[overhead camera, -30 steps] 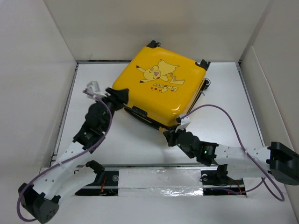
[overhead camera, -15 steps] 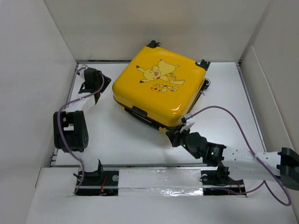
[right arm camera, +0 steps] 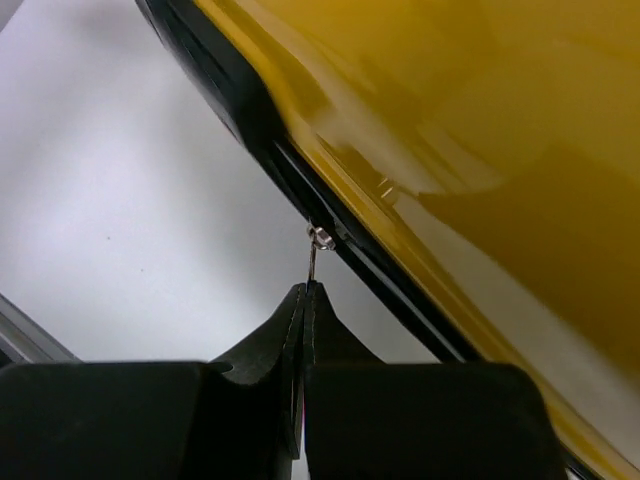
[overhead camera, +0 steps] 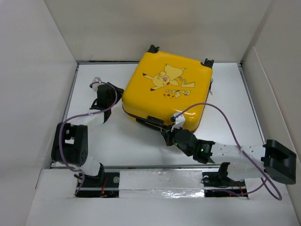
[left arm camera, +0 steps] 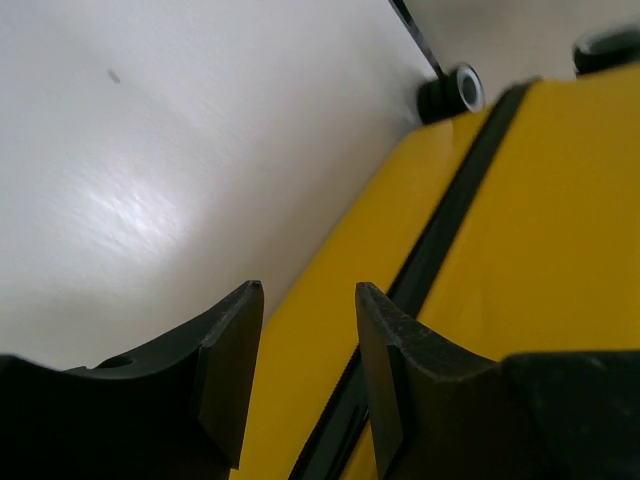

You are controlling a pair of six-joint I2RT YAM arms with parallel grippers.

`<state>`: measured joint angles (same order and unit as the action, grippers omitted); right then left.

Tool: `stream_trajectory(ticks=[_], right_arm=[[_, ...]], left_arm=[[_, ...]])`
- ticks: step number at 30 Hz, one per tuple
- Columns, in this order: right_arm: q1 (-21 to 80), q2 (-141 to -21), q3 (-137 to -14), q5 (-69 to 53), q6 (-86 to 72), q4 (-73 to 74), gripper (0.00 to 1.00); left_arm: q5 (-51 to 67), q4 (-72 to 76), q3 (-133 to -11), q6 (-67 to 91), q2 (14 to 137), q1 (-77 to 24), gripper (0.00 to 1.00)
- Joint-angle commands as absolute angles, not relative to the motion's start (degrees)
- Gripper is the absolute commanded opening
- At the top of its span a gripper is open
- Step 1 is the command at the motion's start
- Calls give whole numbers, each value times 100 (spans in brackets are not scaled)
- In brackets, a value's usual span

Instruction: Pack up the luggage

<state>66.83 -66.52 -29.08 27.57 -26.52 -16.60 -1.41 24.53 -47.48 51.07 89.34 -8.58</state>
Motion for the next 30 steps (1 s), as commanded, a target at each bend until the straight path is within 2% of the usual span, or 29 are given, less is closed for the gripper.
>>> stream_trajectory(ticks=[1,6,12,14,16,19,22,24,27,30], right_arm=[[6741,-6995,-3427,2119,-2418,-2829,0],[6864,-7786,-4253,1443,-1996,-2892,0],[7618,-8226,-4868,249,-1793,-2620,0],[8135,-8235,-4992,377,-1705,-2192,0],[8305,-7965,-4940,1009,-1853,-1821,0],[8148,-7098,-4109,1537,-2178,-1898,0],[7483,-6235,-3719,2151,-2608,-1005,0],[6999,-5128,-3525,2599,-2751,-55,0],[5638,-3768,-3568,2671,-2593,833,0],[3872,-3253,-3962,3083,-2418,1361,8]], left_arm=[[572,3030,-4062,5219,8175,-2134,39],[423,3059,-3306,5326,7411,-2952,39],[98,2567,-2761,5335,6250,-3462,39],[53,2417,-2690,5361,5865,-3524,39],[-297,2182,-2698,5326,5644,-3682,39],[-860,1970,-2873,5134,5344,-3753,44],[-1090,1916,-3207,4923,5396,-3630,47],[-1265,1890,-3444,4860,5554,-3630,49],[-1335,1934,-3577,4746,5695,-3630,52],[-1301,1969,-3534,4693,5766,-3630,53]])
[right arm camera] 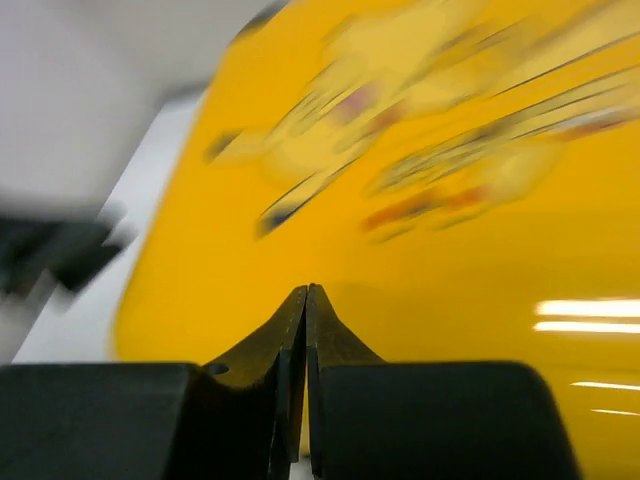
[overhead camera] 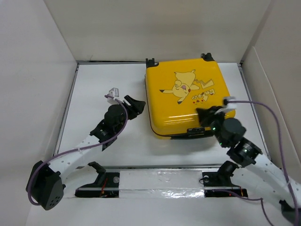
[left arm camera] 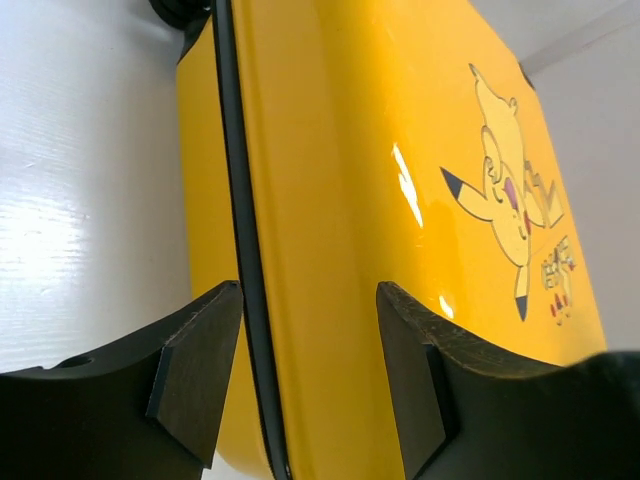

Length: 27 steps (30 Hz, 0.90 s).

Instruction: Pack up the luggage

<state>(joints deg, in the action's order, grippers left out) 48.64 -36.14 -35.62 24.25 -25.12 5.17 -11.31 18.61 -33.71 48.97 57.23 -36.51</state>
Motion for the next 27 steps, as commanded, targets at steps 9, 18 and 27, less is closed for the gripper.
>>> stream_trajectory(ticks=[9,18,27], right_arm=[[-1980,-5403,-4843,-1394,-1951,818,79],[-1733,-6931,-4535,-4918,-2408,-728,100],[350,-8348,-5404,-4702,-3119,-1871,100]], left_arm=[[-1345,2039,-3016,4588,5625,-3577,55],[-590,2460,-2611,4544,5643,-3577,70],[-624,2751,-2118,4720,5212,-3630,71]])
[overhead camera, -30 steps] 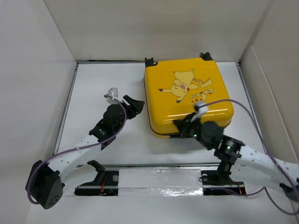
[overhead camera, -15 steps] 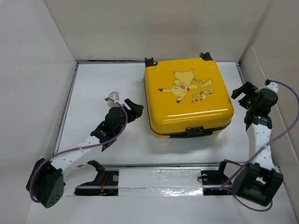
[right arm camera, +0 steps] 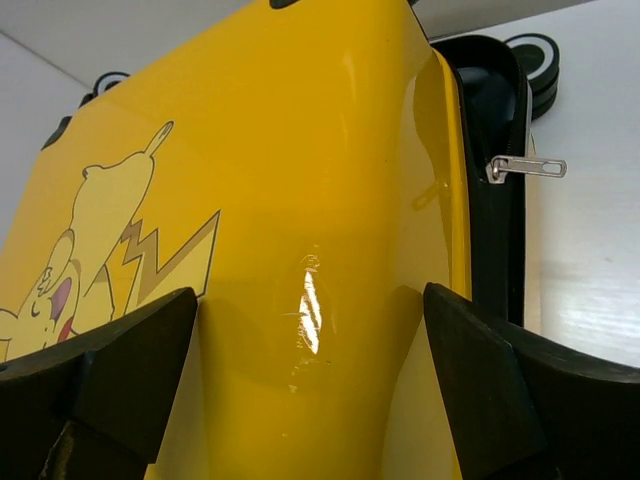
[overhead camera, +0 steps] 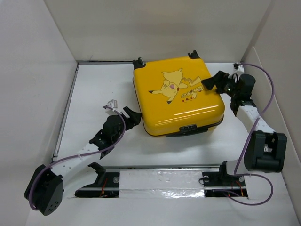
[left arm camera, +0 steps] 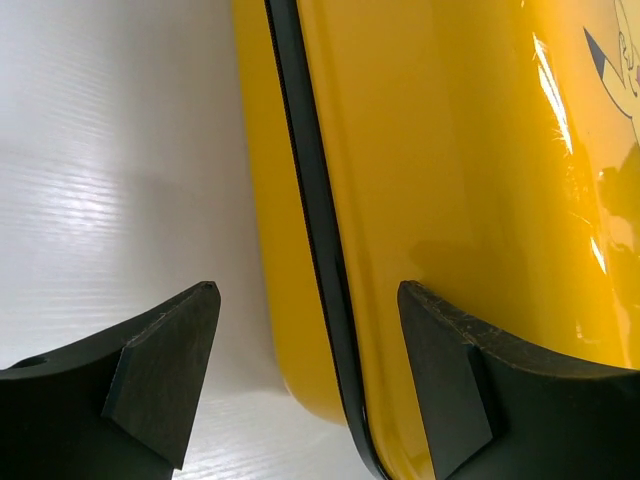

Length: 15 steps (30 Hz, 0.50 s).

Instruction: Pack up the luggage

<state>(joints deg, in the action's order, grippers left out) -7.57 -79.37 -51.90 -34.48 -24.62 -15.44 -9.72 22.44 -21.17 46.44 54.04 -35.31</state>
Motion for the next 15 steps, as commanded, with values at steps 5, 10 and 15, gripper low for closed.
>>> stream_trajectory(ticks=[5,10,15], right_arm=[[834,-9331,-6510,-4824,-3524,-2055,97],[1318,-9484,-6803,-4852,-3867,-2425,97],[1187,-8764,-6364,-4202,-3832,-2373,100]], left_arm=[[-606,2821,-2118,4834,5028,-3735,71],[-870,2856,-2065,4887,4887,-3735,71],[-1246,2470,-2294,4790,4510,-3735,71]])
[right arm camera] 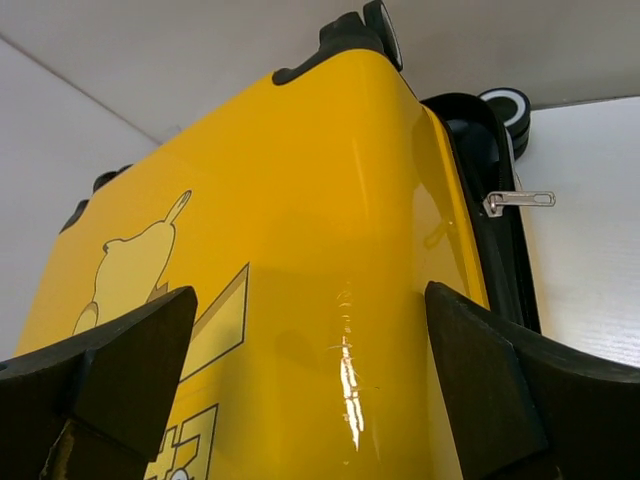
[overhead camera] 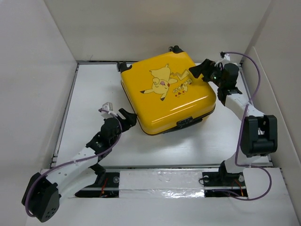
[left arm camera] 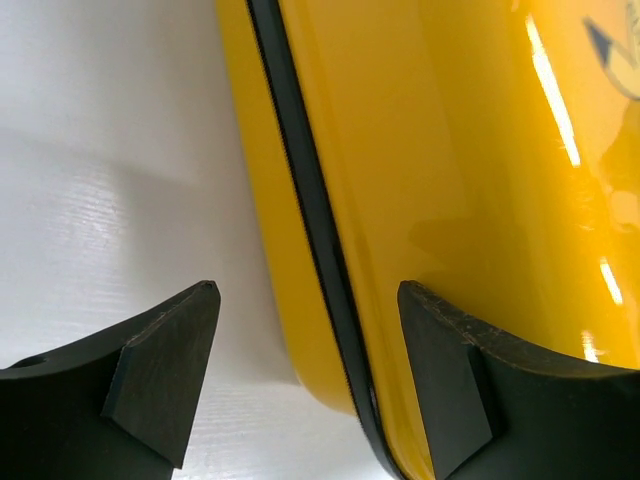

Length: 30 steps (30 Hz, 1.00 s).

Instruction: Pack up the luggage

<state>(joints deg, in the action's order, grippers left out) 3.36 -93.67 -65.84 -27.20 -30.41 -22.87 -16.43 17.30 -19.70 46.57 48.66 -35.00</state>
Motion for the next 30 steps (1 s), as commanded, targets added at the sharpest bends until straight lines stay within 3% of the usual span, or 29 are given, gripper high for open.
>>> stream_trajectory(ticks=[1,4,6,8,11,13,15,16,21,28,30], right_arm=[[1108,-8449,-6250,-4105,-3797,-2356,100],[818,-7843,-6083,-4035,-3623,-2268,100],[712,-7534,-6038,-3886,-3411,-1875,100],[650,-7061,-5855,-3657,-3183,-1767,100],[598,-6411,-5539,-3262,-2867,-1495,94],[667,-6049,-5388,-2850,-2664,-1205,56],[790,-5514,-5152,-2681,-2435,-872,11],[878,-5337,-5046,-2628,-2365,-783,8],[1886,-4291,-4334,-2312,-1925,-230,7],[3645,-3534,-2700,-1470,-2100,-166,11],[4067,-3139,-2111,-1145,-2232,-342,7]], left_arm=[[-1361,2304,-2224,4799,4361,-3735,70],[-1923,1839,-1935,4886,3588,-3735,62],[-2030,1706,-1733,4974,3078,-3683,33],[-1786,1688,-1460,5045,2962,-3630,21],[-1240,1592,-1345,5194,3565,-3630,16],[-1046,1617,-1319,5238,3918,-3630,15],[-776,1906,-1248,5238,4288,-3578,15],[-643,2238,-1222,5230,4385,-3499,15],[-159,2487,-1389,5238,5106,-3313,15],[263,2953,-1441,5212,5195,-3313,17],[482,3058,-1433,5238,5081,-3313,17]])
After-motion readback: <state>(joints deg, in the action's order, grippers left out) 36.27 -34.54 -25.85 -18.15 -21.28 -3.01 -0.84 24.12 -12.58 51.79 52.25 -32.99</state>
